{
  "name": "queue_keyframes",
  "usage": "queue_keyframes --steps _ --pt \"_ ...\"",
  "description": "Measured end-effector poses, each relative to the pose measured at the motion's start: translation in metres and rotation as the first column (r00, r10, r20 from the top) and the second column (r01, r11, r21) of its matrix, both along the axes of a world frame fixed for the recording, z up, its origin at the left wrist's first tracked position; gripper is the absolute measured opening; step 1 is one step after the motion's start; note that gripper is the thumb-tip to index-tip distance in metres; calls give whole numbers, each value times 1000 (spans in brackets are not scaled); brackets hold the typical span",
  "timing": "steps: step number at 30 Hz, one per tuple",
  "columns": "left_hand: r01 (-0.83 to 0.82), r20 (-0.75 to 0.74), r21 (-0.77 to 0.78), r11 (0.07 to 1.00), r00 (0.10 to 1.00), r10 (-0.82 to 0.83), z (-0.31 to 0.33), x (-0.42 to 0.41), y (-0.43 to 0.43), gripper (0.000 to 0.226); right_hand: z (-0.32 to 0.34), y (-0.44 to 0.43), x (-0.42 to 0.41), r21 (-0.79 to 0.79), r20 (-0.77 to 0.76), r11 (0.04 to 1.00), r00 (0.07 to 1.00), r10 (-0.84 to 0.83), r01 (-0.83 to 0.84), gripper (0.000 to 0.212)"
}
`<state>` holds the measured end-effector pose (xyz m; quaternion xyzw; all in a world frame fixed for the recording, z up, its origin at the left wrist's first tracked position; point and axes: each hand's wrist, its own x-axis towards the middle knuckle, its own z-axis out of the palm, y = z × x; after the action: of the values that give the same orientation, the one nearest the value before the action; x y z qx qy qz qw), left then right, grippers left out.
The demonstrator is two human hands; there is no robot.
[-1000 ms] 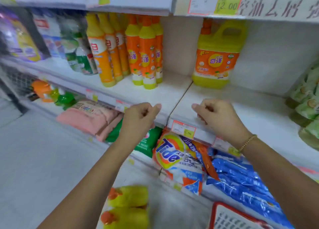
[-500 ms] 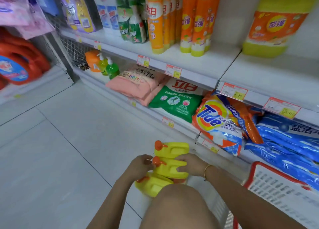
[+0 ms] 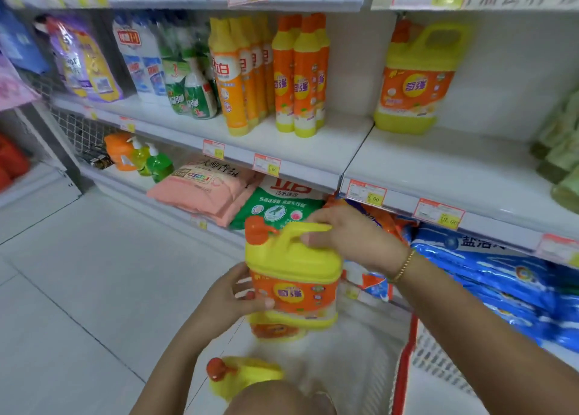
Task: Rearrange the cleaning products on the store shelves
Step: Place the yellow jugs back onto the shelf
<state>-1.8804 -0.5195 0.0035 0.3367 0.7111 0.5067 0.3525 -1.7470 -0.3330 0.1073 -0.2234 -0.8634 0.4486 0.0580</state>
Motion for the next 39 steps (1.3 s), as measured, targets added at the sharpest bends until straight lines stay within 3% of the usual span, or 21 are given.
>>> queue_keyframes --steps 3,8,12,16,19,22,24,26,31,33,34,37,39 --pt "-49 -130 248 967 988 84 49 5 39 78 73 12 26 -120 -286 993 958 -30 -4 7" --pt "-16 -260 465 885 953 154 112 -5 115 81 123 35 52 66 -481 994 876 -43 85 14" --pt "40 -293 463 886 950 111 129 5 178 80 123 68 64 78 -545 971 825 -148 225 19" --pt "142 -286 421 896 958 -18 137 8 232 86 134 107 70 74 -630 936 743 -224 345 10" --pt "249 -258 330 910 952 -167 145 12 262 77 142 136 69 -25 -679 931 677 -283 364 15" --pt "318 -146 289 903 947 -287 145 8 285 66 141 165 60 -180 -770 918 530 -355 353 27" --pt "326 -107 295 898 945 -308 147 4 294 63 135 186 51 -277 -764 883 470 -442 380 18" --pt "333 -90 291 897 943 -321 150 -4 301 68 123 202 42 -351 -712 844 471 -521 405 8" --pt "332 -22 180 926 943 -333 156 -44 306 84 94 227 17 -469 -545 823 629 -555 319 17" --pt "325 54 196 925 938 -341 155 -59 309 87 85 245 9 -506 -506 798 638 -581 327 15" --pt "330 88 205 921 931 -353 154 -64 311 88 81 254 6 -498 -497 785 621 -606 368 18" --pt "368 133 179 913 910 -392 149 -69 323 64 72 290 -4 -426 -497 741 551 -671 519 80" --pt "351 158 154 924 914 -374 144 -68 329 46 68 306 -11 -388 -470 719 547 -693 577 98"
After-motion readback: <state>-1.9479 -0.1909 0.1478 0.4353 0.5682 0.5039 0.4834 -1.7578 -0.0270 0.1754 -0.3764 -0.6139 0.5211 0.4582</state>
